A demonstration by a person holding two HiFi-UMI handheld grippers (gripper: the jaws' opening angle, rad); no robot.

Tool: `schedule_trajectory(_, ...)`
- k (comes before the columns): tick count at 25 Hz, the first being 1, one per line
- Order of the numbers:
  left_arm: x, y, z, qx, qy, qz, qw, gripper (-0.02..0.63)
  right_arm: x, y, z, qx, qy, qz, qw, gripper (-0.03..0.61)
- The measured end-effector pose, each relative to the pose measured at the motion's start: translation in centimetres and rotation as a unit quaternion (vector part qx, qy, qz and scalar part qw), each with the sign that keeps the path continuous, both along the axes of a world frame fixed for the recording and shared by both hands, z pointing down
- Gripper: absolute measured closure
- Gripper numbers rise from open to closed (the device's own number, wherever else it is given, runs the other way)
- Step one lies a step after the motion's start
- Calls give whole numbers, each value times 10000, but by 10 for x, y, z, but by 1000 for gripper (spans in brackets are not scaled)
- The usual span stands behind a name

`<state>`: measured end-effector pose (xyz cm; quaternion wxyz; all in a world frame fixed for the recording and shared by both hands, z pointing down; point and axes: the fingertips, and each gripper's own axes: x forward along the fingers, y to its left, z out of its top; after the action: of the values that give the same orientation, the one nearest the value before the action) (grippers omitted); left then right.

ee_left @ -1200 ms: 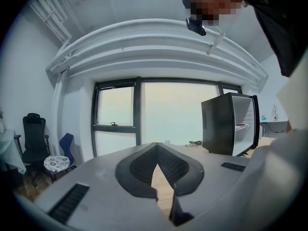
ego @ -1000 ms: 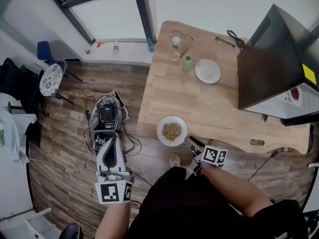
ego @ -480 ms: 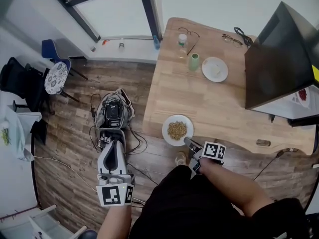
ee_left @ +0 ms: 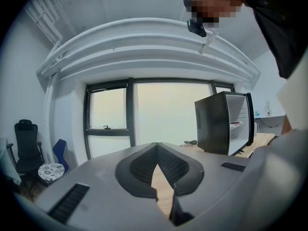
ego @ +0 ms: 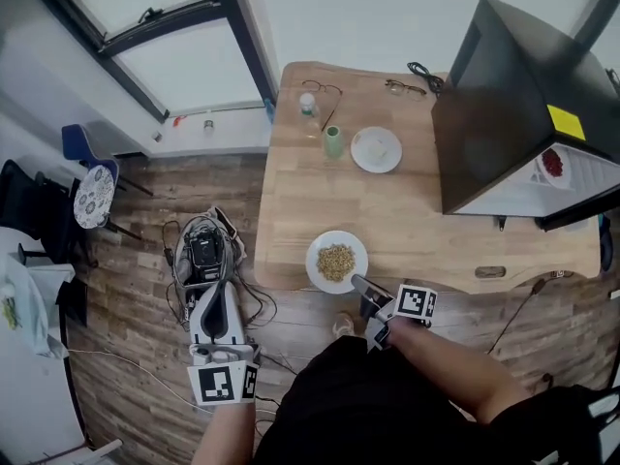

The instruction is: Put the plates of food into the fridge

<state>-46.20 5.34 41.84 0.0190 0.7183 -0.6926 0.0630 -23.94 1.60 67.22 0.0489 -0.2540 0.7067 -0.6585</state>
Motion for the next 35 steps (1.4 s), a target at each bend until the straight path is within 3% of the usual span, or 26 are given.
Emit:
schedule_trajectory(10, 74, -52, -12, 253, 105, 907, 9955, 609, 89, -26, -36, 368, 44, 948, 9948, 541)
schedule_trajectory(22, 168, -102, -22, 365, 191, 1798, 9828, 609, 207, -35, -59, 523, 216, 2037, 9774, 541)
schedule_trajectory(35, 269, -151, -27, 440, 327, 2483, 9671, 609, 298, -46, -75, 598, 252, 2676, 9613, 541)
